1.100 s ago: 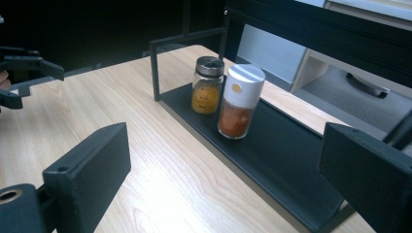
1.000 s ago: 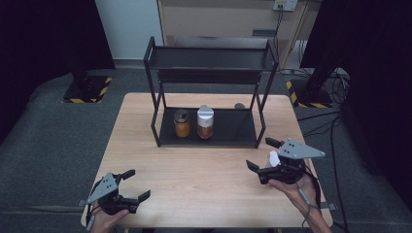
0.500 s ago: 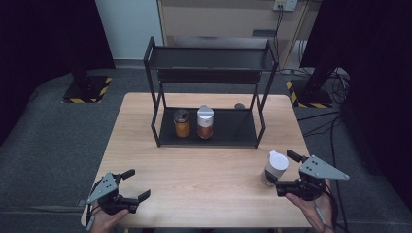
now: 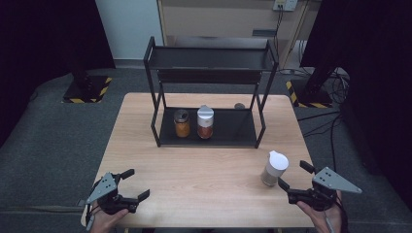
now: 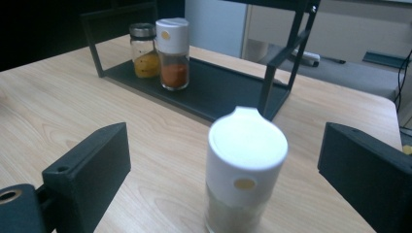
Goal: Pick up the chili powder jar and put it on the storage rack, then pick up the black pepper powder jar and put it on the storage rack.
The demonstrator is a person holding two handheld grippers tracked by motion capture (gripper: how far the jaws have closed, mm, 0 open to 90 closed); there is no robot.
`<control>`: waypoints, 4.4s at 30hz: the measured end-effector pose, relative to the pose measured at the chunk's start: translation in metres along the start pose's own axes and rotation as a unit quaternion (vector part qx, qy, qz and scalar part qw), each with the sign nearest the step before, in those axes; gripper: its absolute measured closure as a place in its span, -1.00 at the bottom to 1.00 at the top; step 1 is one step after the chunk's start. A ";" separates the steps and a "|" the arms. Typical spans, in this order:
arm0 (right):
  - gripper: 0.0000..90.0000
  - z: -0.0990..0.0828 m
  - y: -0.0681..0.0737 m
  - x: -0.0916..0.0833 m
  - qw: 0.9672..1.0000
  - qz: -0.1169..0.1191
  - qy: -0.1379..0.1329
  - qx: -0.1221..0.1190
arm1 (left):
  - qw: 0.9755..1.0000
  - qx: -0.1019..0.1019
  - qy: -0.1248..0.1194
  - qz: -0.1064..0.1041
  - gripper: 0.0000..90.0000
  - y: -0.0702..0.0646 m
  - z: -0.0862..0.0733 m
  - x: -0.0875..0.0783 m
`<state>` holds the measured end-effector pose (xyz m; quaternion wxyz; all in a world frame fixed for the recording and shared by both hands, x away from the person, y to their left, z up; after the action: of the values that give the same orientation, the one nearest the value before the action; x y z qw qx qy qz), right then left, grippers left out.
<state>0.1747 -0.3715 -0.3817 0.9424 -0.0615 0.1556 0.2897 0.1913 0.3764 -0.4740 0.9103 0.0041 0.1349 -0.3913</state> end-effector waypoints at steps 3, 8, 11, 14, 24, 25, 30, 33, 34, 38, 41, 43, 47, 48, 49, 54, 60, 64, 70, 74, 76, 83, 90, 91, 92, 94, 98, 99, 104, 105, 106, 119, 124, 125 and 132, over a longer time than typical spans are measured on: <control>-0.89 -0.007 0.000 -0.002 1.000 -0.005 0.004 0.002 | 1.000 0.000 0.000 0.000 -0.97 0.000 0.000 0.000; -0.88 -0.019 0.001 -0.004 1.000 -0.011 0.006 0.008 | 1.000 0.001 0.000 0.000 -0.97 0.000 0.000 0.000; -0.88 -0.024 0.003 -0.003 1.000 -0.013 0.012 0.009 | 1.000 0.001 0.000 0.001 -0.97 0.000 0.000 0.000; -0.88 -0.028 0.004 -0.001 1.000 -0.010 0.018 0.007 | 1.000 0.000 0.000 0.003 -0.98 0.000 0.000 0.000; -0.88 -0.036 0.006 0.002 1.000 -0.011 0.018 0.004 | 1.000 0.001 0.001 0.004 -0.98 -0.001 0.000 0.000; -0.88 -0.037 0.006 0.002 1.000 -0.012 0.018 0.005 | 1.000 0.001 0.001 0.004 -0.98 -0.001 0.000 0.000; -0.88 -0.039 0.005 0.002 1.000 -0.017 0.019 0.006 | 1.000 0.002 0.002 0.004 -0.98 -0.001 0.001 -0.001; -0.88 -0.040 0.005 0.001 1.000 -0.018 0.019 0.006 | 1.000 0.003 0.003 0.004 -0.98 -0.001 0.001 -0.001; -0.88 -0.041 0.006 0.002 1.000 -0.018 0.019 0.004 | 1.000 0.003 0.003 0.004 -0.98 -0.001 0.001 -0.001; -0.88 -0.043 0.005 0.001 1.000 -0.016 0.016 0.002 | 1.000 0.005 0.002 0.003 -0.98 -0.001 0.001 -0.001; -0.88 -0.043 0.005 0.002 1.000 -0.013 0.018 0.000 | 1.000 0.005 0.003 0.004 -0.98 -0.002 0.001 -0.001; -0.88 -0.043 0.005 0.002 1.000 -0.013 0.019 -0.002 | 1.000 0.005 0.002 0.004 -0.98 -0.002 0.001 -0.001; -0.88 -0.044 0.005 0.002 1.000 -0.013 0.018 -0.001 | 1.000 0.006 0.004 0.003 -0.98 -0.002 0.002 -0.001; -0.88 -0.044 0.005 0.002 1.000 -0.013 0.019 0.000 | 1.000 0.006 0.004 0.002 -0.97 -0.002 0.002 -0.001; -0.88 -0.044 0.005 0.002 1.000 -0.013 0.019 -0.001 | 1.000 0.006 0.004 0.002 -0.97 -0.002 0.002 -0.001; -0.88 -0.044 0.005 0.002 1.000 -0.014 0.021 -0.002 | 1.000 0.006 0.004 0.001 -0.98 -0.002 0.002 0.000; -0.88 -0.044 0.006 0.001 1.000 -0.017 0.018 -0.002 | 1.000 0.006 0.004 0.001 -0.98 -0.002 0.002 0.000; -0.88 -0.044 0.005 0.000 1.000 -0.018 0.017 0.001 | 1.000 0.007 0.004 0.001 -0.98 -0.002 0.002 0.000; -0.89 -0.044 0.005 -0.001 1.000 -0.021 0.011 0.005 | 1.000 0.007 0.006 0.000 -0.98 -0.002 0.002 0.000; -0.89 -0.043 0.006 -0.003 1.000 -0.025 0.007 0.011 | 1.000 0.007 0.006 -0.001 -0.98 -0.002 0.002 0.000; -0.90 -0.043 0.005 -0.004 1.000 -0.026 0.007 0.016 | 1.000 0.007 0.006 -0.001 -0.98 -0.002 0.002 0.000; -0.93 -0.037 0.007 -0.007 0.999 -0.029 0.005 0.025 | 1.000 0.006 0.006 0.000 -0.98 -0.002 0.002 0.000; -0.93 -0.028 0.007 -0.005 0.999 -0.030 0.008 0.026 | 1.000 0.005 0.007 0.000 -0.98 -0.002 0.002 0.000; -0.93 -0.027 0.007 -0.004 0.999 -0.028 0.009 0.028 | 1.000 0.005 0.007 0.000 -0.98 -0.002 0.002 0.000; -0.93 -0.026 0.006 -0.004 0.999 -0.028 0.009 0.027 | 1.000 0.005 0.006 0.000 -0.98 -0.002 0.002 0.000; -0.93 -0.023 0.005 -0.001 0.999 -0.025 0.013 0.027 | 1.000 0.005 0.007 0.000 -0.98 -0.002 0.002 0.000; -0.93 -0.017 0.003 0.004 0.999 -0.024 0.018 0.029 | 1.000 0.004 0.007 -0.001 -0.98 -0.002 0.002 0.000; -0.93 -0.015 0.002 0.006 0.999 -0.024 0.022 0.031 | 1.000 0.004 0.007 -0.001 -0.98 -0.002 0.002 0.000; -0.92 -0.007 -0.002 0.014 0.998 -0.020 0.035 0.040 | 1.000 0.005 0.007 0.000 -0.98 -0.002 0.002 0.000; -0.91 -0.006 -0.002 0.015 0.998 -0.019 0.035 0.039 | 1.000 0.005 0.007 0.000 -0.98 -0.002 0.002 0.000; -0.91 -0.005 -0.003 0.017 0.998 -0.017 0.035 0.040 | 1.000 0.004 0.007 0.000 -0.98 -0.002 0.002 0.000; -0.87 0.007 -0.009 0.047 0.998 -0.014 0.055 0.043 | 1.000 0.005 0.008 -0.001 -0.98 -0.002 0.002 0.000; -0.83 0.008 -0.010 0.055 0.997 -0.013 0.062 0.046 | 1.000 0.005 0.008 0.000 -0.98 -0.002 0.002 0.000; -0.82 0.008 -0.010 0.057 0.997 -0.013 0.064 0.046 | 1.000 0.005 0.008 -0.001 -0.98 -0.002 0.002 0.000; -0.73 0.007 -0.012 0.070 0.996 -0.015 0.077 0.047 | 1.000 0.005 0.008 0.000 -0.98 -0.002 0.003 0.000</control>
<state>0.2383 -0.3432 -0.3976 0.9337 -0.0417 0.2401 0.2623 0.1906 0.3745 -0.4714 0.9090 0.0116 0.1407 -0.3923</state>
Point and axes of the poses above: each handheld gripper's, and its own axes: x roughly forward along the jaws, z roughly out of its top, y roughly to its left, the point moved 1 cm from there along x, roughly forward along the jaws
